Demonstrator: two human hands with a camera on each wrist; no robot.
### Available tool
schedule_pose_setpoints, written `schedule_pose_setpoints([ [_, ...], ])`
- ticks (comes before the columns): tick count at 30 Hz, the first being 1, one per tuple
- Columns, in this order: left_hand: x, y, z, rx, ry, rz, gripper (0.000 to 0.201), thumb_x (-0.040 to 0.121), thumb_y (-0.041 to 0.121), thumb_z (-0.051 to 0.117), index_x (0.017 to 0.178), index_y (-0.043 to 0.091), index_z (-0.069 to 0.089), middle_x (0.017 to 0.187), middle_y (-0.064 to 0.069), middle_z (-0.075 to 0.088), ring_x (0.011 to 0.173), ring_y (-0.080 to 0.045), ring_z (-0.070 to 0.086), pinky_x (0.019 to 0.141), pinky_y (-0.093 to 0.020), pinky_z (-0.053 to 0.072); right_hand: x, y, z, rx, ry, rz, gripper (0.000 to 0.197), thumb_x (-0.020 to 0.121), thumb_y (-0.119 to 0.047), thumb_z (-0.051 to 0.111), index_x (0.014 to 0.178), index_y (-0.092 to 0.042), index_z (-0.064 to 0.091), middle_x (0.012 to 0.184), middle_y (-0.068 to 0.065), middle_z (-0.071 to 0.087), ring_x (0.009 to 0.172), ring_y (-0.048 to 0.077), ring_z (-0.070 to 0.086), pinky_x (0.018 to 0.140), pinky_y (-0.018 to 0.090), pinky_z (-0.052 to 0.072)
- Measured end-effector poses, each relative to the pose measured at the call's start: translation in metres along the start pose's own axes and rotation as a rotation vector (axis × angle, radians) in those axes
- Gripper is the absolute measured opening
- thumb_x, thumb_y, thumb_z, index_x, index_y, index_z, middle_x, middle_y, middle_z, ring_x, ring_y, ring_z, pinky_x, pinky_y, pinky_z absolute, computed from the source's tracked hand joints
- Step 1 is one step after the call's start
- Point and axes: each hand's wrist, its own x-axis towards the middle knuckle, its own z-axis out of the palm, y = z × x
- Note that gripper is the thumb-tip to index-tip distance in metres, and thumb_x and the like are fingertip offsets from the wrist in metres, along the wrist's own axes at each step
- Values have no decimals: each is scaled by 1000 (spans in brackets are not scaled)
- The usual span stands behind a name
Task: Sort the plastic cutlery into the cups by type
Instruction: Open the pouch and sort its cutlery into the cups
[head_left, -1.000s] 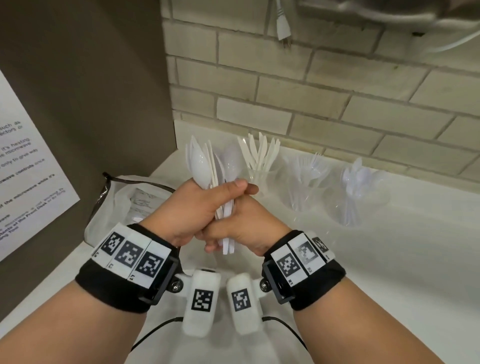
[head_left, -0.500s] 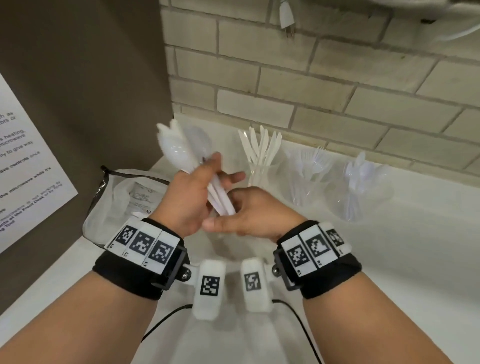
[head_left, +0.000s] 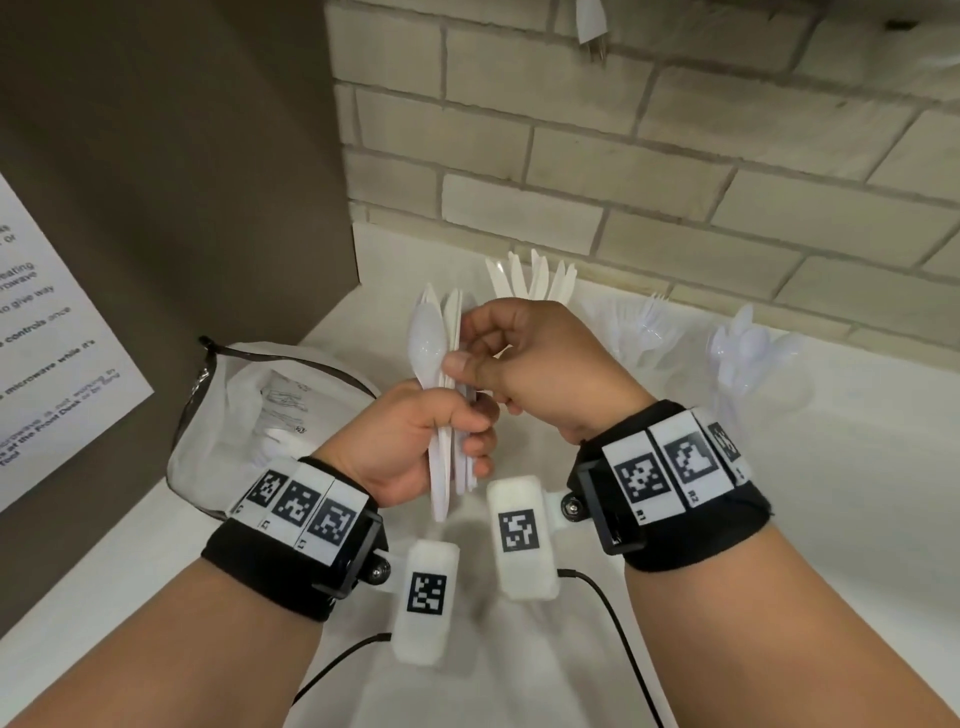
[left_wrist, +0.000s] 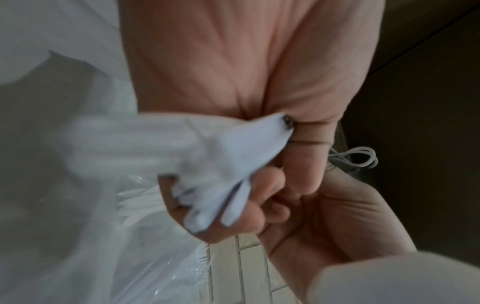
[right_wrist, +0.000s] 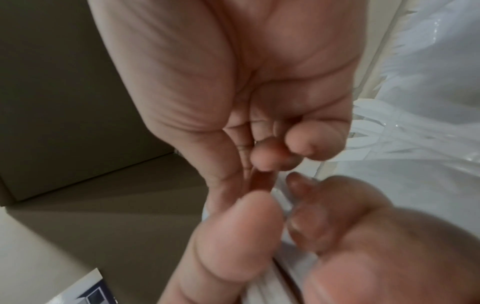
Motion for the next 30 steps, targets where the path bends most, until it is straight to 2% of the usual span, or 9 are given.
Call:
schedule_pose_setpoints([
  [4, 2, -4, -2, -22, -2, 2, 27, 68, -6, 49, 89, 8, 59, 64, -3, 48, 52, -14, 40, 57, -32, 39, -1, 3, 0, 73, -11, 18, 9, 81, -11, 73, 85, -13, 65, 71, 6, 58, 39, -1, 48, 41, 12, 38],
  [8, 3, -8, -2, -38, 38, 0, 27, 63, 0, 59, 88, 10, 54, 69, -4, 50, 50, -14, 41, 54, -30, 39, -1, 2, 1, 132, 68, 61, 13, 89, -16, 64, 78, -10, 60, 60, 3, 55, 49, 12, 50, 44, 22, 42],
  [11, 4, -11, 0, -22, 99, -26, 31, 62, 1, 61, 89, 13, 51, 64, -2, 48, 47, -13, 40, 52, -28, 39, 3, 2, 0, 103, 213, 20, 20, 92, -21, 56, 74, -14, 53, 62, 2, 59, 61, 20, 58, 58, 36, 50],
  [13, 4, -12, 2, 9, 129, -35, 28, 67, -3, 57, 88, 14, 50, 63, -1, 49, 46, -12, 38, 50, -26, 38, 4, 1, 2, 103, 321, -26, 16, 94, -22, 51, 78, -17, 52, 74, 5, 69, 72, 26, 65, 70, 43, 52],
  [15, 3, -12, 5, 50, 143, -37, 23, 71, -2, 53, 87, 14, 49, 63, -1, 47, 45, -11, 37, 47, -24, 38, 3, -4, 2, 273, 426, -90, 13, 98, -19, 43, 87, -17, 49, 75, 5, 70, 71, 24, 68, 68, 39, 53],
  [19, 1, -14, 5, 81, 163, -35, 20, 73, -1, 51, 86, 14, 50, 63, -1, 43, 45, -11, 38, 44, -22, 40, -3, -23, -12, 647, 558, -278, 15, 104, -18, 30, 92, -18, 40, 68, 3, 49, 42, 17, 53, 50, 34, 51],
  [22, -1, -13, 4, 54, 177, -35, 20, 73, 0, 51, 87, 15, 51, 62, 0, 44, 46, -11, 38, 46, -23, 40, -6, -23, -17, 464, 428, -168, 16, 100, -29, 45, 92, -15, 48, 61, -1, 47, 39, 11, 36, 41, 23, 31],
  [25, -2, -12, 4, 81, 176, -50, 21, 74, 3, 52, 89, 16, 49, 64, -1, 42, 49, -12, 36, 49, -26, 37, -11, -14, -7, 164, 239, 24, 19, 85, -35, 69, 77, -18, 62, 48, -11, 49, 33, 2, 38, 36, 17, 29],
  [30, -1, -14, 6, 119, 165, -58, 20, 74, 2, 53, 89, 15, 48, 66, -4, 35, 50, -12, 34, 54, -29, 34, -12, -12, 4, 231, 219, 75, 11, 82, -18, 72, 74, -13, 67, 44, -10, 54, 26, 4, 36, 32, 11, 25],
])
